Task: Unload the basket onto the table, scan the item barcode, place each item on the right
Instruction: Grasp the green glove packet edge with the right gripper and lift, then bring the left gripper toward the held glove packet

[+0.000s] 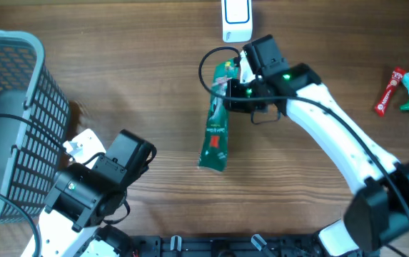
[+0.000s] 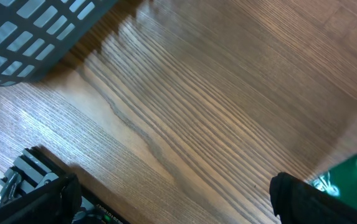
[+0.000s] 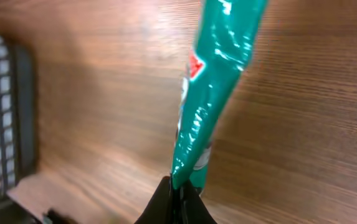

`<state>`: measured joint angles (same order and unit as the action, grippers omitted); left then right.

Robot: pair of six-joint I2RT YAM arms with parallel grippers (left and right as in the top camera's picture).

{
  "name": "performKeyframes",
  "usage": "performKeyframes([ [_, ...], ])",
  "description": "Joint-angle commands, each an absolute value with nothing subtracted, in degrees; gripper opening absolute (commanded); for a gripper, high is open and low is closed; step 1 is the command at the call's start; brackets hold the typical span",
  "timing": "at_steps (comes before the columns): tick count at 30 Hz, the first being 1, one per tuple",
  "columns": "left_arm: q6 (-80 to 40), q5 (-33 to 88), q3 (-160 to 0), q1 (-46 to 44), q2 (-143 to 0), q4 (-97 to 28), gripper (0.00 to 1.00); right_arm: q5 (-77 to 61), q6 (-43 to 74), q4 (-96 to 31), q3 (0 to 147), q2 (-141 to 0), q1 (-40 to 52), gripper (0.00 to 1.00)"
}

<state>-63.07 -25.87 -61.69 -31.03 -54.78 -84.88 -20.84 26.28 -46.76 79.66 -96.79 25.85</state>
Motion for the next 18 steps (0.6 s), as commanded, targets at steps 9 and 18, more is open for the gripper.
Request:
performKeyframes([
  [9, -63.42, -24.86, -61.89, -30.96, -54.65, -69.04, 1.00, -30.17, 6.35, -48.14, 80.03, -91.13, 26.04, 0.04],
  [18, -54.63, -11.11, -61.89, -30.96, -54.52, -52.31, 1.00, -47.44, 1.72, -51.40, 80.03, -79.70, 24.12, 0.04],
])
